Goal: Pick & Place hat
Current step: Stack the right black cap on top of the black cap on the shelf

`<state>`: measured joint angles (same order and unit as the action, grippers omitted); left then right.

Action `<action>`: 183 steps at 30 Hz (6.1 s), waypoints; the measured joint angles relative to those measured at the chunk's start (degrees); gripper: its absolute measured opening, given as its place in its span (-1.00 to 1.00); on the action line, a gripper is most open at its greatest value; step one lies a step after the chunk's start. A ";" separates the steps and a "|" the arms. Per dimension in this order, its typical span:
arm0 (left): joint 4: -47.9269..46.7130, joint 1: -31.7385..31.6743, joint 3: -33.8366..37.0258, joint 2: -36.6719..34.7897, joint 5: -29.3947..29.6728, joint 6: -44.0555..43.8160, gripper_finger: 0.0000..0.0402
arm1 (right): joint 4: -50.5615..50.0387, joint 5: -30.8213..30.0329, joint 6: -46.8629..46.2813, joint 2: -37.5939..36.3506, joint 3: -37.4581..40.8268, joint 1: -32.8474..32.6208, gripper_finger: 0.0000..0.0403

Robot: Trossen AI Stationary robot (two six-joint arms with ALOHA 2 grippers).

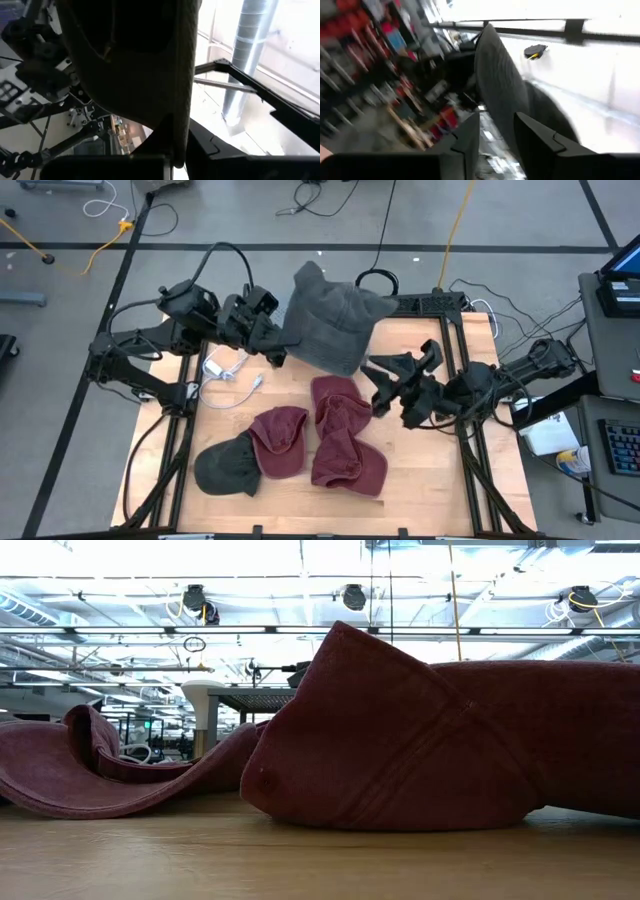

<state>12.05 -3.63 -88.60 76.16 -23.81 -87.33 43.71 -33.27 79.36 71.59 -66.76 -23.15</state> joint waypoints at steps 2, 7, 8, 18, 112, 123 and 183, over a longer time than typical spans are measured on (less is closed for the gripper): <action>1.70 -1.04 0.00 -0.05 -1.95 0.34 -0.93 | -0.35 -2.13 -6.34 0.00 0.02 -0.73 -0.37; 5.73 -4.18 0.00 -0.15 -7.12 4.24 -0.92 | -0.25 -14.23 -28.70 0.00 0.00 -2.45 -0.27; 6.46 -4.85 0.00 -0.14 -8.50 5.79 -0.91 | -0.30 -16.05 -33.42 0.00 0.02 -2.80 -0.26; 9.67 -8.88 0.00 -0.17 -14.97 29.85 -0.95 | -3.36 -16.71 -74.97 -0.04 0.00 -3.66 -0.22; -36.87 -3.89 0.11 -5.92 2.93 61.27 0.34 | -48.68 59.83 -111.46 -18.45 0.00 24.69 -0.97; -32.73 -4.49 0.00 -5.66 3.21 57.31 0.25 | -49.02 60.56 -111.53 -16.52 0.02 24.69 -0.97; -8.17 -2.33 0.00 1.57 -3.15 42.80 -0.85 | -55.80 42.10 -124.85 -16.28 0.00 25.51 -0.05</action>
<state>3.89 -5.96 -88.60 77.73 -26.96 -44.53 -12.08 8.84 -45.49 55.31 -66.76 2.36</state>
